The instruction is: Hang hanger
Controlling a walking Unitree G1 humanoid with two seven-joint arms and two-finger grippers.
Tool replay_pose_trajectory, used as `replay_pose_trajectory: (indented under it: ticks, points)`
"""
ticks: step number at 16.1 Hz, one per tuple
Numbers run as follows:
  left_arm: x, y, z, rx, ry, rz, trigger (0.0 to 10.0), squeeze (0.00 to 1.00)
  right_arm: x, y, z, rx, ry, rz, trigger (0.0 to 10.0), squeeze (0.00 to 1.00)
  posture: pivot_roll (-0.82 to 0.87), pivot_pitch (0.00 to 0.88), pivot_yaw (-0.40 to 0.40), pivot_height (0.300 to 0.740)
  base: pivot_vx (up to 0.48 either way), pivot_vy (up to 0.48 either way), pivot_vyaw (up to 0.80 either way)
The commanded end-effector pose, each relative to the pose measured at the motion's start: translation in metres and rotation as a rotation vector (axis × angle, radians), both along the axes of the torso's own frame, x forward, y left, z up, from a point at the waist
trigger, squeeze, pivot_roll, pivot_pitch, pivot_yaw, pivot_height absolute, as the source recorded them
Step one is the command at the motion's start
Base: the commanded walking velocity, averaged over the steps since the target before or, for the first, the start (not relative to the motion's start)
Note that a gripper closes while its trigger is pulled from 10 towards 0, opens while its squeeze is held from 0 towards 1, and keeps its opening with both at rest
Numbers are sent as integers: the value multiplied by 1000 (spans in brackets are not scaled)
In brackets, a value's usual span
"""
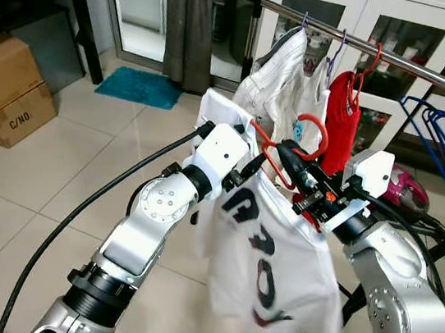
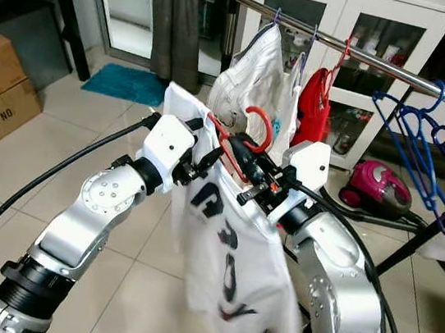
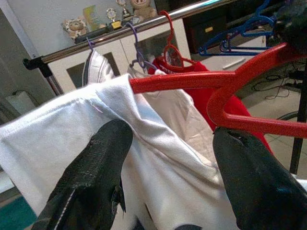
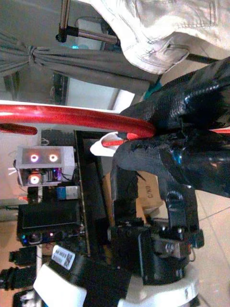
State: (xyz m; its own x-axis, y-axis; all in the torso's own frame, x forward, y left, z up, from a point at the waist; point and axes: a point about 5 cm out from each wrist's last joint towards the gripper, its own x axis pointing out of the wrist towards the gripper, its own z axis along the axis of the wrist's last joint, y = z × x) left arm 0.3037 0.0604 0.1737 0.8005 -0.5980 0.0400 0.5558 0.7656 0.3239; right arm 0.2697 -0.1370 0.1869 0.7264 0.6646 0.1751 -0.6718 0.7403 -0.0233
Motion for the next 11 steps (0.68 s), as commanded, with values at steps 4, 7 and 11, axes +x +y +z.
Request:
replay_pose_trajectory:
  ticks: [4, 7, 11]
  points:
    - [-22, -1, 3, -18, 6, -172, 10000, 1000, 6, -9, 5, -22, -30, 13, 0, 0, -7, 0, 8, 740, 0, 0, 0]
    - [-20, 6, 3, -19, -10, -96, 10000, 1000, 9, -11, 5, -37, -33, 21, 0, 0, -3, 0, 3, 740, 0, 0, 0]
    - [-9, 6, 9, -69, -22, 103, 10000, 1000, 10, -10, 5, -46, -36, 43, 0, 0, -5, 0, 3, 740, 0, 0, 0]
